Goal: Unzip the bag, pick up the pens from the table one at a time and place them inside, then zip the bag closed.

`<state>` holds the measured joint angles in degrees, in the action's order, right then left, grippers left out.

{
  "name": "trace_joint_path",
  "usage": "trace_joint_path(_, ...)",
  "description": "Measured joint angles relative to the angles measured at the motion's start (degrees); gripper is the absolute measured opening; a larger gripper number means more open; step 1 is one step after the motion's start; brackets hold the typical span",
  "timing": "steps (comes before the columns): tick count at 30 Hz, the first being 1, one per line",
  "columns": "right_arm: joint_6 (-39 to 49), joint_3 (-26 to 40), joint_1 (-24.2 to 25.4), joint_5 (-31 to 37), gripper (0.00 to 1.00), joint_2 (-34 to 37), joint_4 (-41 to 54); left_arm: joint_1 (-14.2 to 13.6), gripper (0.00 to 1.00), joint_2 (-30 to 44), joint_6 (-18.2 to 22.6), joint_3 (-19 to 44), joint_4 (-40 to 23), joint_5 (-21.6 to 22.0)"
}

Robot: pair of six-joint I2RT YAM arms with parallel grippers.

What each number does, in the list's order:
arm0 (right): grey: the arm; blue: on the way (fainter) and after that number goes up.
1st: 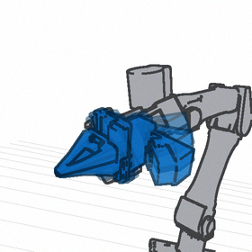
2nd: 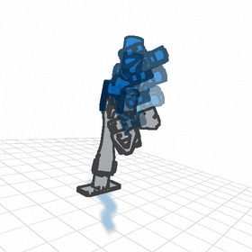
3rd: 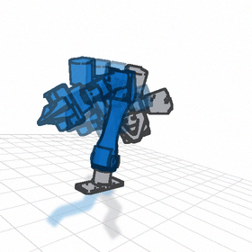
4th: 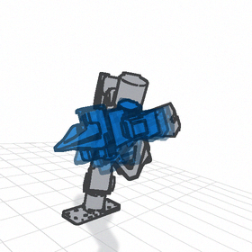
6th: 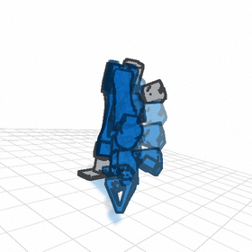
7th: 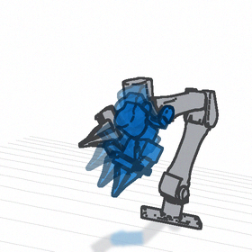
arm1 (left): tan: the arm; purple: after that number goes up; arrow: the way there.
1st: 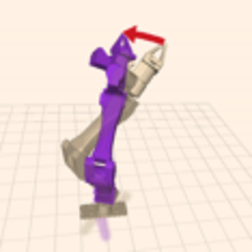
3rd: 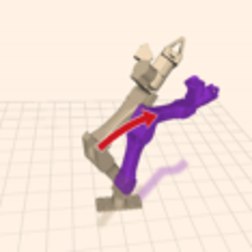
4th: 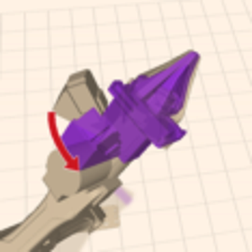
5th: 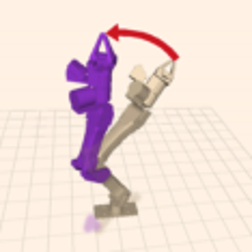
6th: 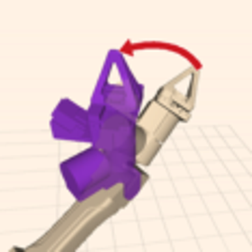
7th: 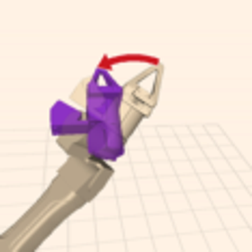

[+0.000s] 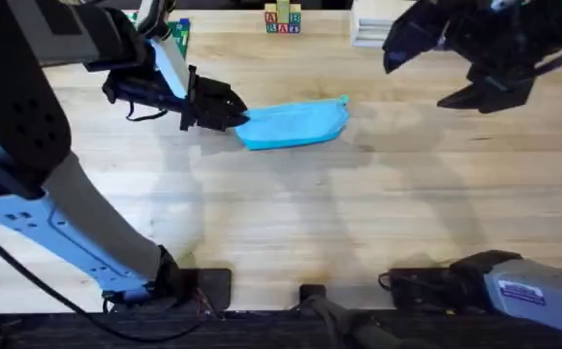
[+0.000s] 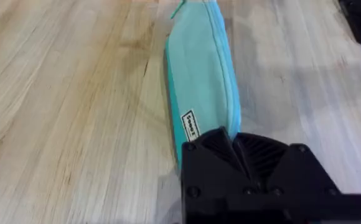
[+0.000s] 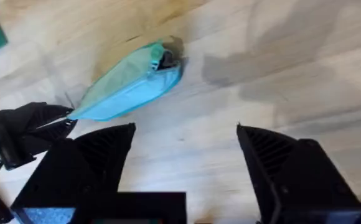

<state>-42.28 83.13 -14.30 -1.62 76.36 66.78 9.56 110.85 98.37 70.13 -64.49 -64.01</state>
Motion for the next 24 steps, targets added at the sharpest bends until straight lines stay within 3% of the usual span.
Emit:
trace_joint_path(8, -3.2, 0.0, -4.4, 1.8, 0.995, 1.6, -2.8, 0.0, 0.042, 0.0, 0.0, 0.0, 0.0, 0.0)
trace_joint_path(24, -6.2, 0.0, -4.9, 2.3, 0.989, 8.3, -7.2, 0.0, 0.042, 0.0, 0.0, 0.0, 0.0, 0.0)
